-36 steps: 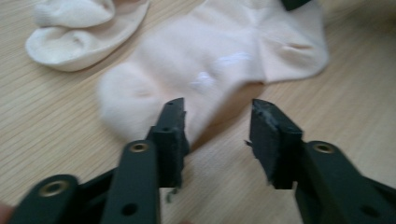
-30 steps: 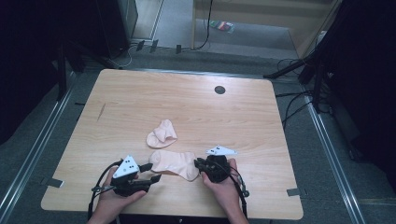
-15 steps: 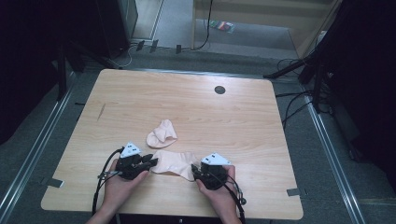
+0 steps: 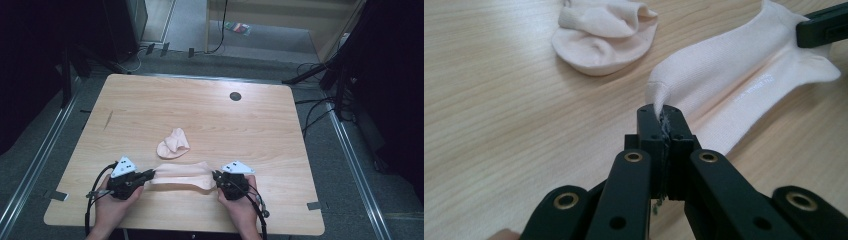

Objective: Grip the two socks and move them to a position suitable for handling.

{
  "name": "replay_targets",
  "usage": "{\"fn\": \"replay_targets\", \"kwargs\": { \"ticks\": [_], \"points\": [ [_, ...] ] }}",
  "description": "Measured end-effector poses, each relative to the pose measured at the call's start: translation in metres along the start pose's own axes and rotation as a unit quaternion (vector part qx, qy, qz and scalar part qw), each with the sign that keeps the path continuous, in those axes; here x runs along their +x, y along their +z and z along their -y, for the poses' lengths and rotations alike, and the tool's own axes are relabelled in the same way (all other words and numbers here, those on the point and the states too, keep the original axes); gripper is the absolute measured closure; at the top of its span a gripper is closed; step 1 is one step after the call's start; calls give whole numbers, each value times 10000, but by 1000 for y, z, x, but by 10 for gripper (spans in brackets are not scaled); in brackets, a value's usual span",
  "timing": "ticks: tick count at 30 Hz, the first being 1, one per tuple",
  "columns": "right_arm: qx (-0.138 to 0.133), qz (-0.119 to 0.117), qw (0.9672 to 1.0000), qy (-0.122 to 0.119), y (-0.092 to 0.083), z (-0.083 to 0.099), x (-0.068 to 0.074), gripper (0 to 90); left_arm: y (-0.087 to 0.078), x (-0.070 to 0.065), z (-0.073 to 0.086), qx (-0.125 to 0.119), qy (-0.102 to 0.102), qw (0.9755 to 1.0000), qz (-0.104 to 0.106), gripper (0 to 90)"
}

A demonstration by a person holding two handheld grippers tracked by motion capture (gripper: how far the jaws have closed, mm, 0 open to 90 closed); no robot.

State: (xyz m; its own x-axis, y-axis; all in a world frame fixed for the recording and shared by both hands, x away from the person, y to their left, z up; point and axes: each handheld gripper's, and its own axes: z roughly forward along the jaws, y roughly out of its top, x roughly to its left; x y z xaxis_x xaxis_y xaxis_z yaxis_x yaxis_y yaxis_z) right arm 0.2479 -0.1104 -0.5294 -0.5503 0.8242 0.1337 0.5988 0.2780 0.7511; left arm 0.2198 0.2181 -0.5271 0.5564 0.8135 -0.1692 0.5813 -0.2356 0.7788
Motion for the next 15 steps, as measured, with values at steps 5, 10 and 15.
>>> {"fn": "replay_targets", "kwargs": {
  "ticks": [5, 10, 15],
  "points": [
    [-7, -311, 9994, -132, 4, 0, 8, 872, 5, -14, 9, 76, 5, 9996, 269, 895],
    [88, -277, 9989, -363, 8, 1, 12, 871, 10, -24, 14, 131, 37, 9995, 298, 892],
    [166, -278, 9990, -303, 9, 2, 9, 870, 12, -22, 16, 170, -104, 9993, 328, 890]
  ]
}}
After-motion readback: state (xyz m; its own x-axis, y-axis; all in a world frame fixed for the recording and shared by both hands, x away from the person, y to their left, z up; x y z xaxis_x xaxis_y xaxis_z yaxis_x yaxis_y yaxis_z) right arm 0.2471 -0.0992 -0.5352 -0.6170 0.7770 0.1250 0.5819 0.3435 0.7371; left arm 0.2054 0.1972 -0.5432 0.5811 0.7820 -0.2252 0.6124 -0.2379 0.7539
